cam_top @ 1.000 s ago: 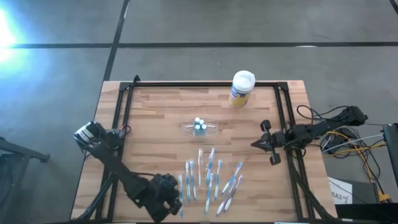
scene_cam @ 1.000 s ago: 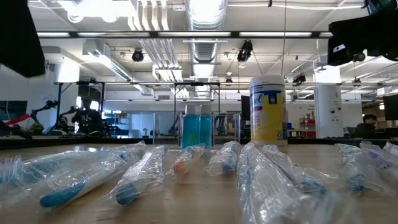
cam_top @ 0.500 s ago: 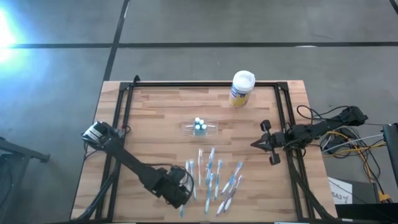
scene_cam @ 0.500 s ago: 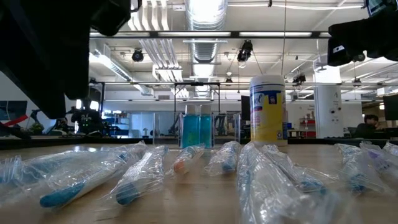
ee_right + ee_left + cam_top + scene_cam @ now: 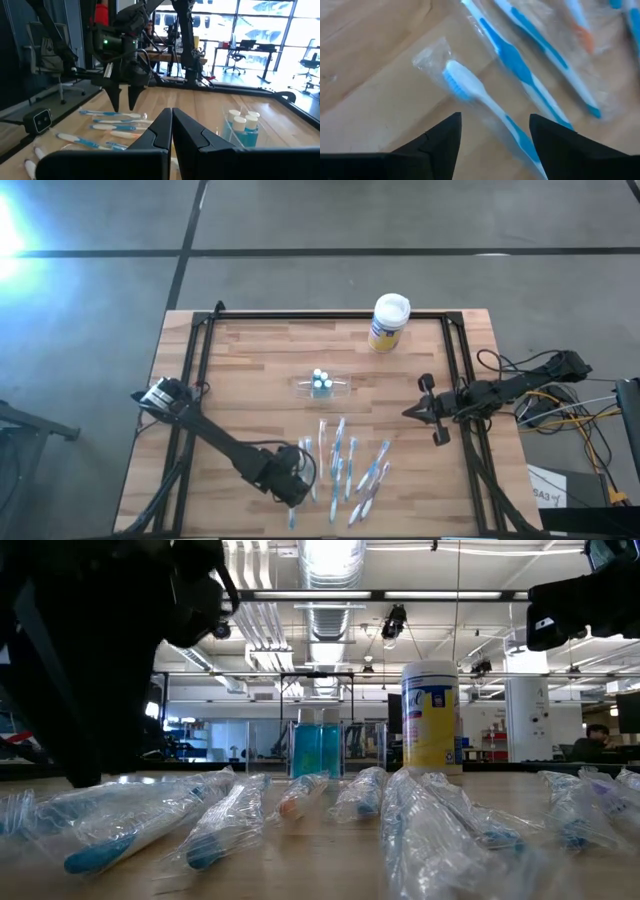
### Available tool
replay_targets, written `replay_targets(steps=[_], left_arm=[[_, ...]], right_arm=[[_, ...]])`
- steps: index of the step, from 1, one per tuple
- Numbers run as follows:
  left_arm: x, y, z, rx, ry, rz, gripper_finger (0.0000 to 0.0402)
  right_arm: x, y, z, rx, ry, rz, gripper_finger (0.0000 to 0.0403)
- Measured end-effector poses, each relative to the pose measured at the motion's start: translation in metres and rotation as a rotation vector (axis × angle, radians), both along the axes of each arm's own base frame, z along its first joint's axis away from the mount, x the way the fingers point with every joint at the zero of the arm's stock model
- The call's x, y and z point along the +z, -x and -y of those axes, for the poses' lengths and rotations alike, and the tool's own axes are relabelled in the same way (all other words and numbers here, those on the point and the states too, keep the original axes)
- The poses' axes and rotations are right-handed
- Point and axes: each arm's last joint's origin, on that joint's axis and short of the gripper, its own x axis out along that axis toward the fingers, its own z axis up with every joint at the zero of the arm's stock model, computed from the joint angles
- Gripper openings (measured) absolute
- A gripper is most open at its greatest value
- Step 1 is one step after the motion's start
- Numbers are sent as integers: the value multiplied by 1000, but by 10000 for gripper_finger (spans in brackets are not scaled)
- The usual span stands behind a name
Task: Pick & Place toothbrushing station
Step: Put the blue toothbrush into the transparent organizer
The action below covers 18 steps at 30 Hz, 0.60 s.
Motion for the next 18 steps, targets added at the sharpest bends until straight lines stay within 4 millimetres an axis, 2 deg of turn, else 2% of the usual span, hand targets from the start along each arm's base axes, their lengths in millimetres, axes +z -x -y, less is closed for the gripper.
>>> replay_targets(steps=[11, 18], left_arm=[[-34, -9, -3, -30, -1, -122, 238], [-34, -7, -4, -69, -19, -139, 219]], right_arm=[[-1, 0, 0, 1, -20, -12, 8], [-1, 0, 0, 1, -23, -12, 8]])
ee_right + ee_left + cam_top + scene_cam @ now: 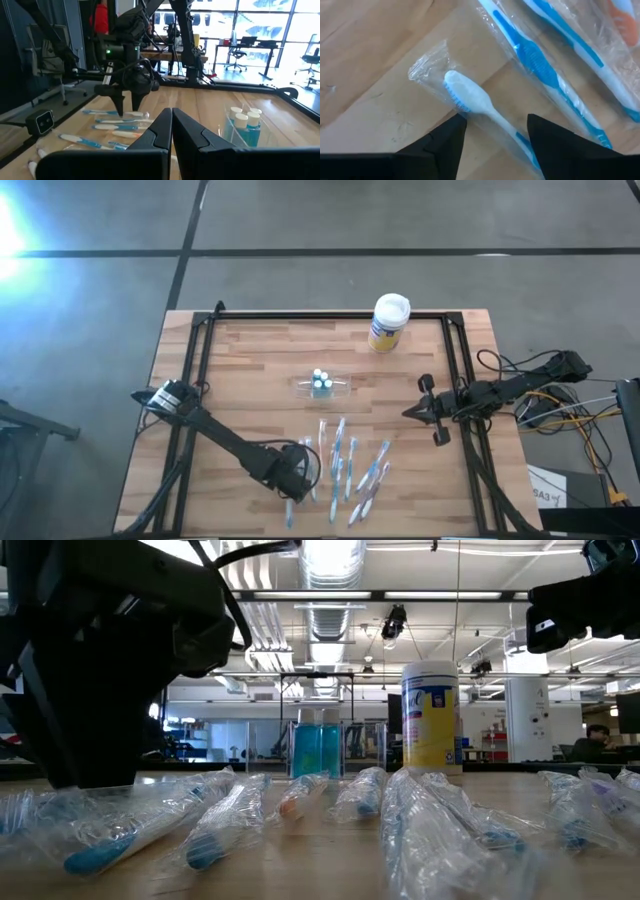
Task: Pick & Place toothbrushing station
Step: Put the blue toothbrush into the transparent organizer
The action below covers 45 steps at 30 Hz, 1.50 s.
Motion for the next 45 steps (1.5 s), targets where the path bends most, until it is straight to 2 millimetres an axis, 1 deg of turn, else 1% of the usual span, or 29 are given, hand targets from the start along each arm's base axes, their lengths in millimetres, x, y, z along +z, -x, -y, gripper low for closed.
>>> replay_targets(steps=[5, 10, 18, 26, 30, 34, 36, 38, 41, 43, 45], left_arm=[[7, 2, -2, -31, -4, 3, 183], [7, 3, -2, -47, -11, 0, 159], [7, 3, -2, -18, -12, 3, 156], [10, 4, 1, -52, -29, 17, 150], [14, 3, 1, -81, -52, 27, 119], [19, 3, 0, -136, -97, 15, 64], [25, 2, -1, -155, -128, 26, 33], [34, 2, -2, -170, -159, 66, 15], [52, 6, -7, -180, -213, 128, 22], [65, 11, -12, -184, -250, 154, 32], [80, 17, -18, -186, -307, 192, 33]], right_arm=[[0, 0, 0, 0, 7, 1, 8], [0, 0, 0, 0, 11, 2, 8], [0, 0, 0, -1, 13, 2, 8], [0, 0, 0, -1, 11, 2, 8], [0, 0, 0, -1, 12, 2, 8], [0, 0, 0, -1, 12, 2, 8], [0, 0, 0, -1, 10, 0, 8], [-1, -1, 0, -1, 10, -8, 8], [-3, -2, -1, 0, 16, -23, 8], [-4, -2, -1, 0, 16, -34, 8], [-5, -3, -1, -1, 11, -45, 8]])
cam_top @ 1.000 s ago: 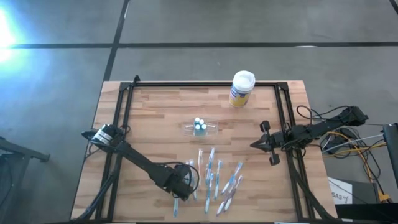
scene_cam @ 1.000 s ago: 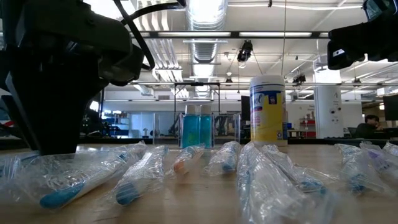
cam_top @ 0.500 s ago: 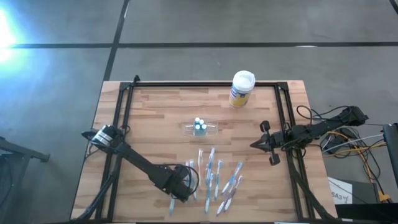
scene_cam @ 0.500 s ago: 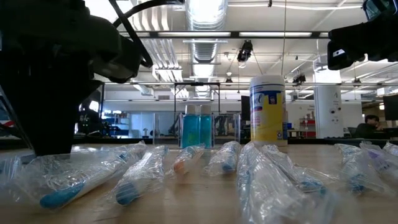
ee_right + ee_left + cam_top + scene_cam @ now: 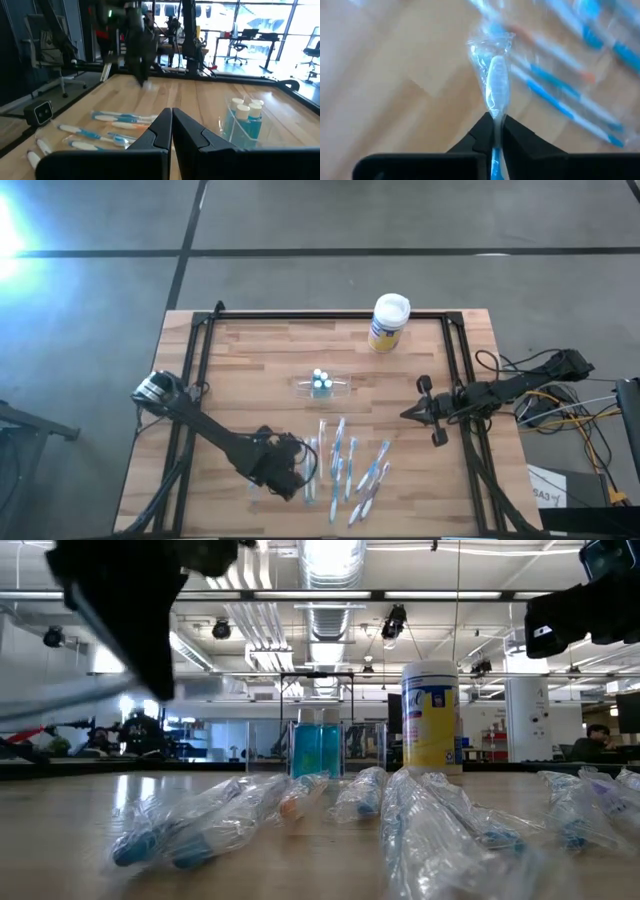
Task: Pick & Place toothbrushing station
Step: Put the blue toothbrush into the transparent organizer
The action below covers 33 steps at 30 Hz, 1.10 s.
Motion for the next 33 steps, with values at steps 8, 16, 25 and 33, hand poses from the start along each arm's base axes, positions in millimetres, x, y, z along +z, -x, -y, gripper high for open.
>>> replay_targets(steps=[8, 16, 25, 33], left_arm=[[75, 20, -23, -158, -480, 327, 17], [133, 22, -71, -282, -674, 549, 14], [88, 28, -148, -322, -696, 931, 16], [17, 59, -180, -112, -684, 1105, 15]], right_arm=[[-3, -2, -1, 0, 1, -29, 8], [-3, -2, -1, -1, -13, -30, 8], [-4, -2, -1, -1, -34, -40, 8], [-4, -2, -1, 0, 2, -38, 8]])
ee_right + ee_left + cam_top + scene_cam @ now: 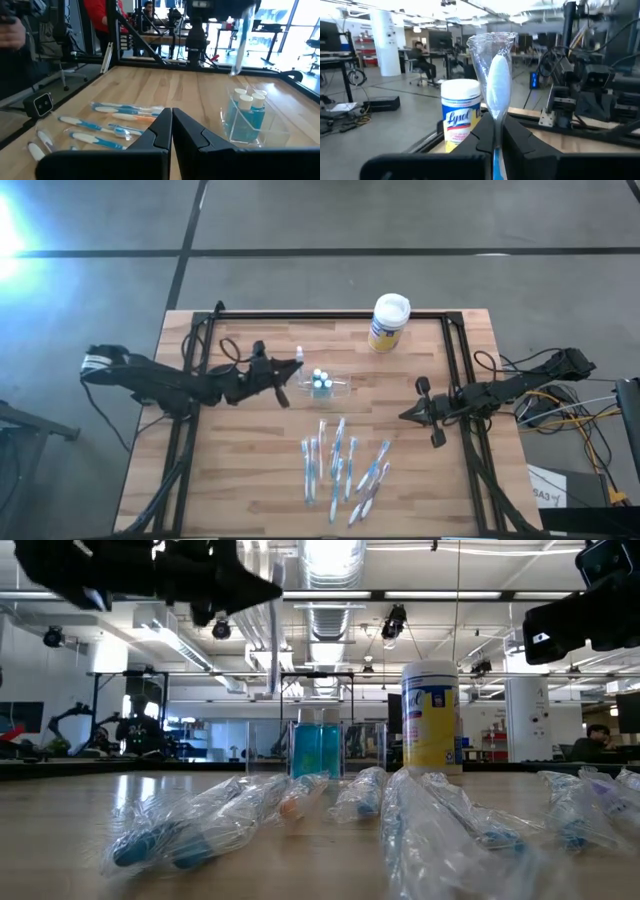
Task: Pick & Place toothbrushing station
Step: Put the blue toothbrush into the transparent organizer
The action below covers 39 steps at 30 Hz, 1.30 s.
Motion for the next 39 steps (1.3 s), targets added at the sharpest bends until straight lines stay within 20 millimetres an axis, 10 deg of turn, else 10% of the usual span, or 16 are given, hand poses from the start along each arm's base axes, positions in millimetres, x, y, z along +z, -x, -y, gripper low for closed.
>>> replay_targets(steps=[9, 24, 39], left_arm=[[-40, 3, -9, 117, 73, -36, 15], [-60, -41, -11, 243, 127, -115, 16], [-73, -42, -13, 321, 180, -202, 23]], right_arm=[[6, 0, 0, 1, 35, 71, 8], [8, 0, 0, 1, 39, 93, 8], [7, 0, 0, 1, 28, 74, 8]])
